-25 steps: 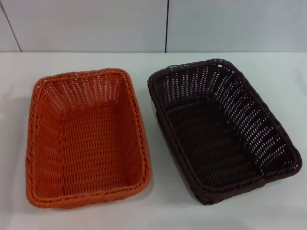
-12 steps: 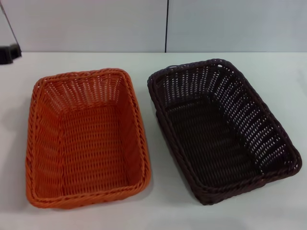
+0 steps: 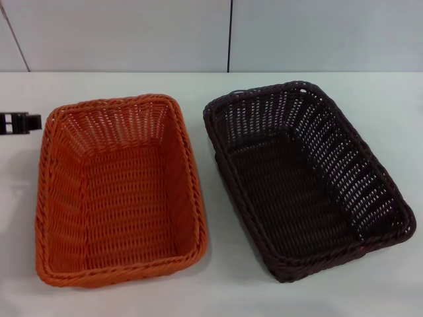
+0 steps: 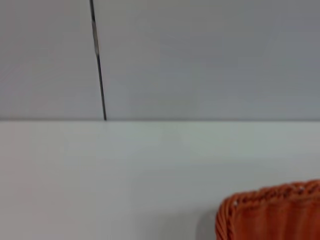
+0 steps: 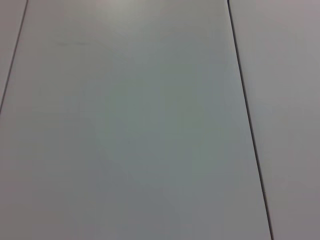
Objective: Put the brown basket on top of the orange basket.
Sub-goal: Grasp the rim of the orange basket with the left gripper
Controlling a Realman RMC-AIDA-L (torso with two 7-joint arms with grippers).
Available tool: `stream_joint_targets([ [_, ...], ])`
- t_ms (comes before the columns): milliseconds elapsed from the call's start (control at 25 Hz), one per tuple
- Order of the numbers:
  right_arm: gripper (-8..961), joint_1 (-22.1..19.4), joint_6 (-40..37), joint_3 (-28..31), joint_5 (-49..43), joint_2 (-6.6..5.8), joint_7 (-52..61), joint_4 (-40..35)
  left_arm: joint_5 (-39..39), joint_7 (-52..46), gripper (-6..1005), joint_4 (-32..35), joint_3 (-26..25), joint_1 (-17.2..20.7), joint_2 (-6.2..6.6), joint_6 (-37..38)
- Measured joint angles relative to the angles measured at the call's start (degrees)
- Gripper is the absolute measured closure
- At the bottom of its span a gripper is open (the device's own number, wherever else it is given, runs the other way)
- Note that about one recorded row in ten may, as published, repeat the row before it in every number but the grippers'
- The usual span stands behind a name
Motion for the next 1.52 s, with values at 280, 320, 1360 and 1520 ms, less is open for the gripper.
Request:
stream_joint_targets([
  [280,201,0.12,-0.16,-0.01,0.00,-0.02,-0.01,0.00,-6.22,1.74,425,4.54,-0.87,-0.30,0.00,-0.70],
  [320,201,0.15,-0.17,-0.01,0.00,-0.02,-0.01,0.00,-7.24,2.25,425,5.31,-1.22,-0.41,0.00,-0.69],
  [1360,201,1.01,0.06,-0.62,0.00,0.07,-0.01,0.23,-10.01,4.94,462,13.00,-3.05,-1.24,0.00,-0.99],
  [1520,201,1.15,0.09,-0.65,0.00,0.15,-0.01,0.23,-10.51,5.04,485,13.23,-3.05,-1.27,0.00,-1.94],
])
